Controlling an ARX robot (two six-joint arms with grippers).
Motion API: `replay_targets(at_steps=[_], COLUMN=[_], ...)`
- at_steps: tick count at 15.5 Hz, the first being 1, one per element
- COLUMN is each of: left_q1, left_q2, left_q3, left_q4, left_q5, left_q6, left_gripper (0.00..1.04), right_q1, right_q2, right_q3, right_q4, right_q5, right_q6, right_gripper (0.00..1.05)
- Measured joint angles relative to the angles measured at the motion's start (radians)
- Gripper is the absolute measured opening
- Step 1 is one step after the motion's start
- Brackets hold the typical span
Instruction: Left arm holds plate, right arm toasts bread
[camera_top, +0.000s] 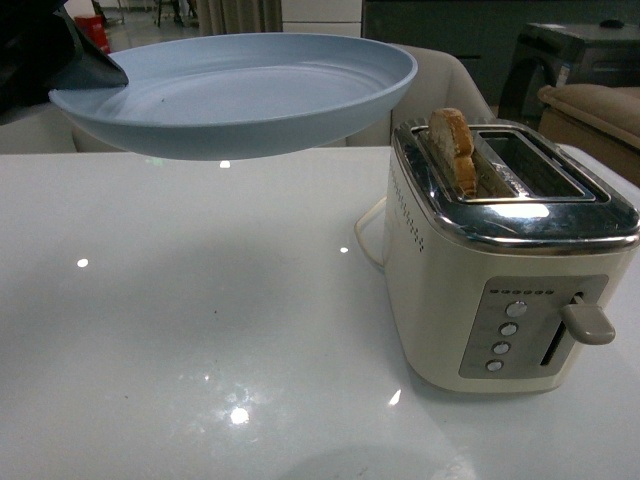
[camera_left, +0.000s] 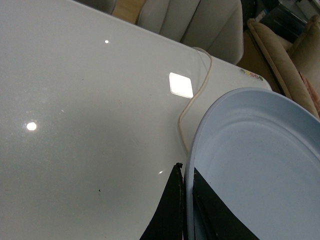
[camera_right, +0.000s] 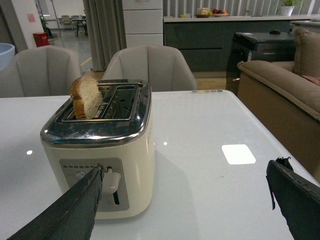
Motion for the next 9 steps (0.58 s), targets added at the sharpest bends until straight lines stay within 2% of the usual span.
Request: replay_targets(at_steps=[9], left_q1=[0.0], left_q2=[0.0], left_q3=[0.0], left_q4=[0.0], left_q5=[0.0], left_q6=[0.0], left_gripper=[0.03], right_q1=[0.0], right_q2=[0.0], right_q3=[0.0], right_q4=[0.0], right_q5=[0.0], right_q6=[0.0], right_gripper=[0.98])
